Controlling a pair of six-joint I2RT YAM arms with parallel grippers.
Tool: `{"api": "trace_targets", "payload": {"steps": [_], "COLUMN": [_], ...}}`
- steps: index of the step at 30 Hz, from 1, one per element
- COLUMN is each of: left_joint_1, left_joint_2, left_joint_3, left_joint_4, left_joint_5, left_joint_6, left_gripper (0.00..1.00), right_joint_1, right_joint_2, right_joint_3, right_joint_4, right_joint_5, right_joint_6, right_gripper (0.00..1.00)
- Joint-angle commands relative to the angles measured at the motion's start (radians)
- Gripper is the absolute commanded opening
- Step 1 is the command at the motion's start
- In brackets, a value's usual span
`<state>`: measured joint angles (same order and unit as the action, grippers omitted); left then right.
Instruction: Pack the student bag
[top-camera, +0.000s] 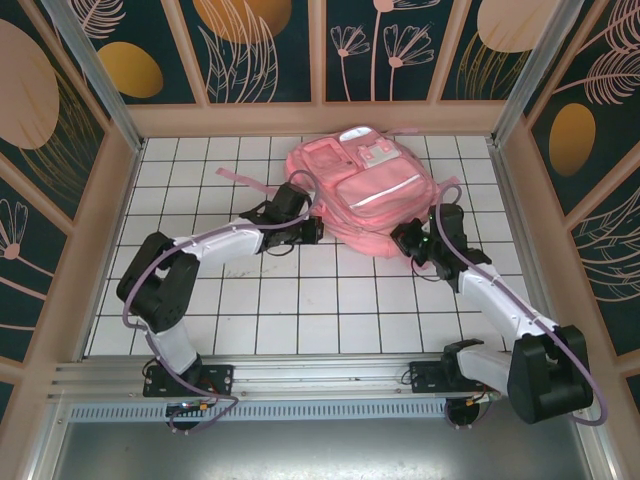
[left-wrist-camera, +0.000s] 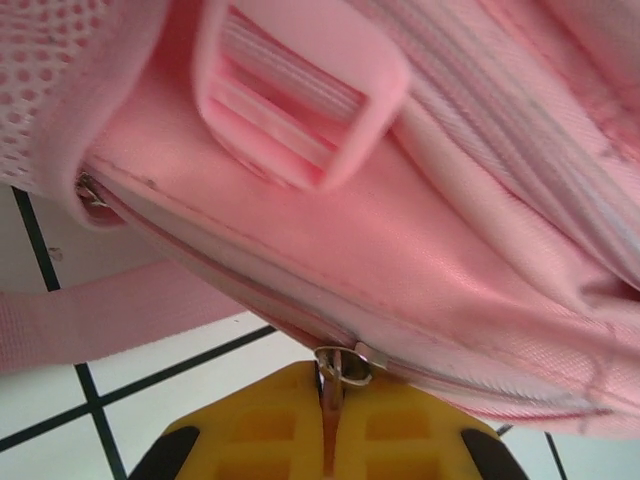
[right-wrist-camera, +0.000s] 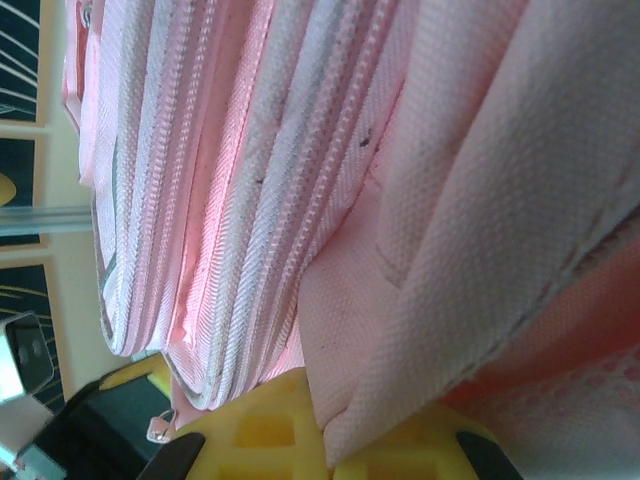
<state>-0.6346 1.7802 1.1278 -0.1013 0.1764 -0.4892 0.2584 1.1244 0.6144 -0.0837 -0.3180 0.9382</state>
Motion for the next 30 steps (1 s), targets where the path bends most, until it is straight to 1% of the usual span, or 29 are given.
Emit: {"api": "trace_targets", "payload": {"steps": [1,3,5,6,7,8,9,10,11,12,13,15,16,18,20,22,23,24,26,27,28,29,30], "left_joint_1": [0.085,0.101,0.105,0.109,0.111,0.116,0.12,0.127,0.131,0.138,0.146,0.17,0.181,0.185,0.186,0.185,0.186,0.185,0.186,0.187,0.188,0.198,0.228], "left_joint_2": [0.046,0.043,0.006,-0.023,-0.052,-0.085,-0.125,-0.164,-0.203,-0.249,-0.291,-0.368,-0.408,-0.481,-0.562,-0.65,-0.68,-0.72,-0.762,-0.775,-0.777,-0.775,-0.769], "left_joint_3": [0.03,0.028,0.013,0.007,-0.001,-0.007,-0.02,-0.034,-0.05,-0.07,-0.088,-0.125,-0.142,-0.185,-0.241,-0.319,-0.361,-0.416,-0.524,-0.588,-0.638,-0.673,-0.71], "left_joint_4": [-0.035,-0.026,-0.011,-0.011,-0.016,-0.023,-0.031,-0.035,-0.034,-0.027,-0.021,0.005,0.02,0.038,0.093,0.163,0.221,0.307,0.477,0.565,0.633,0.686,0.727], "left_joint_5": [-0.1,-0.078,-0.069,-0.072,-0.077,-0.088,-0.094,-0.097,-0.11,-0.125,-0.137,-0.16,-0.195,-0.324,-0.453,-0.629,-0.674,-0.689,-0.703,-0.733,-0.803,-0.84,-0.813], "left_joint_6": [-0.003,-0.012,-0.02,-0.02,-0.022,-0.027,-0.031,-0.034,-0.036,-0.037,-0.037,-0.033,-0.031,-0.036,-0.019,-0.017,0.024,0.1,0.285,0.365,0.385,0.398,0.426], "left_gripper": [0.1,0.16,0.24,0.31,0.4,0.51,0.63,0.95,0.99,0.99,0.99,0.99,0.99,0.99,0.99,0.99,0.99,0.99,0.99,0.99,0.99,0.99,0.99], "right_joint_1": [-0.019,0.016,0.054,0.075,0.095,0.11,0.126,0.138,0.15,0.164,0.169,0.171,0.172,0.164,0.16,0.153,0.146,0.138,0.119,0.105,0.09,0.076,0.05], "right_joint_2": [-0.006,0.014,0.021,0.021,0.021,0.02,0.018,0.012,0.0,-0.02,-0.045,-0.103,-0.126,-0.161,-0.193,-0.223,-0.237,-0.255,-0.289,-0.308,-0.324,-0.335,-0.342], "right_joint_3": [-0.019,-0.003,0.023,0.033,0.042,0.053,0.068,0.088,0.112,0.136,0.155,0.173,0.188,0.225,0.254,0.262,0.254,0.232,0.166,0.117,0.071,0.024,-0.028], "right_joint_4": [-0.022,-0.016,-0.031,-0.028,-0.026,-0.032,-0.045,-0.078,-0.124,-0.172,-0.207,-0.231,-0.24,-0.249,-0.227,-0.177,-0.135,-0.059,0.095,0.187,0.27,0.336,0.417], "right_joint_5": [0.008,-0.003,0.024,0.023,0.014,0.013,0.01,0.027,0.074,0.136,0.184,0.227,0.24,0.282,0.357,0.478,0.522,0.541,0.573,0.567,0.557,0.549,0.563], "right_joint_6": [-0.071,-0.09,-0.113,-0.127,-0.143,-0.161,-0.194,-0.239,-0.277,-0.319,-0.355,-0.42,-0.44,-0.437,-0.45,-0.492,-0.534,-0.613,-0.762,-0.86,-0.94,-0.999,-1.036], "right_gripper": [0.0,0.0,0.0,0.0,0.0,0.01,0.25,0.53,0.73,0.92,0.99,0.99,0.99,0.99,0.99,0.99,0.99,0.99,0.99,0.99,0.99,0.99,0.99]}}
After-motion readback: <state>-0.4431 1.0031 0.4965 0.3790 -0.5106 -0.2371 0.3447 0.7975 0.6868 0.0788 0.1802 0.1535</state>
